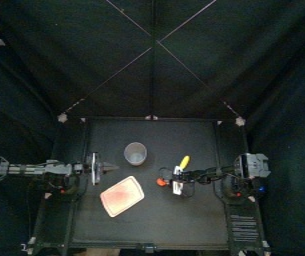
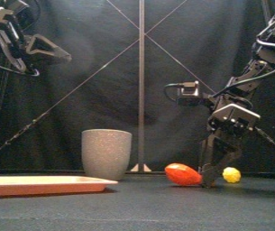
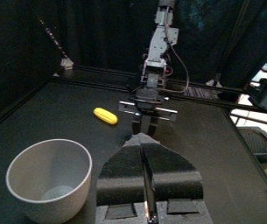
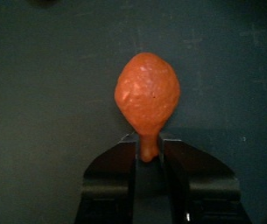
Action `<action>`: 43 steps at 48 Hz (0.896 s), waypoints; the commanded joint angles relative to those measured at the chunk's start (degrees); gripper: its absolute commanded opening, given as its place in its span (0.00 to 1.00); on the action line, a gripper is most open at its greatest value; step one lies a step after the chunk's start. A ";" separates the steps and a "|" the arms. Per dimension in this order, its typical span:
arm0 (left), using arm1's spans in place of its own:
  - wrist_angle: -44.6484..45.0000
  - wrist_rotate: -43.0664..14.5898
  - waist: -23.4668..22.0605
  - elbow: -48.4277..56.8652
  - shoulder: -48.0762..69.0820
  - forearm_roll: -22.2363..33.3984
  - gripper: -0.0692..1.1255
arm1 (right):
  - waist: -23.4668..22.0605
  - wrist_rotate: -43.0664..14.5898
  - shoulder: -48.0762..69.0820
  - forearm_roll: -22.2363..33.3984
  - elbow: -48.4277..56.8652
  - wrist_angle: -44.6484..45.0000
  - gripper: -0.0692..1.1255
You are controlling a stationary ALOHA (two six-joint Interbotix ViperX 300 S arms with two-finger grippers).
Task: Pick the drumstick then place it in the grey bowl
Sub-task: Place drumstick in the grey bowl
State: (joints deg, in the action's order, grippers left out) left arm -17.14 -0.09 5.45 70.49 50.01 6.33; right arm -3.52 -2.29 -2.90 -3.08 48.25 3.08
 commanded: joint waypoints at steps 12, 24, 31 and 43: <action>-0.62 0.00 0.26 -0.79 -0.18 0.00 0.04 | -3.25 0.35 7.91 3.78 -7.82 0.09 0.41; -0.88 0.00 0.53 -0.79 -0.18 0.00 0.04 | -11.51 0.44 6.50 9.93 -21.36 0.26 0.41; -0.88 0.09 0.53 -0.62 -0.26 0.00 0.04 | -13.71 0.26 1.76 12.04 -26.28 0.26 0.42; -0.88 0.00 0.53 -0.26 -0.18 0.00 0.04 | -13.62 0.35 -5.10 12.92 -30.94 2.29 0.47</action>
State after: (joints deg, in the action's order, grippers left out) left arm -17.49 0.00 5.89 70.84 49.92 6.33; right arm -17.05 -2.11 -8.44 9.84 19.60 5.01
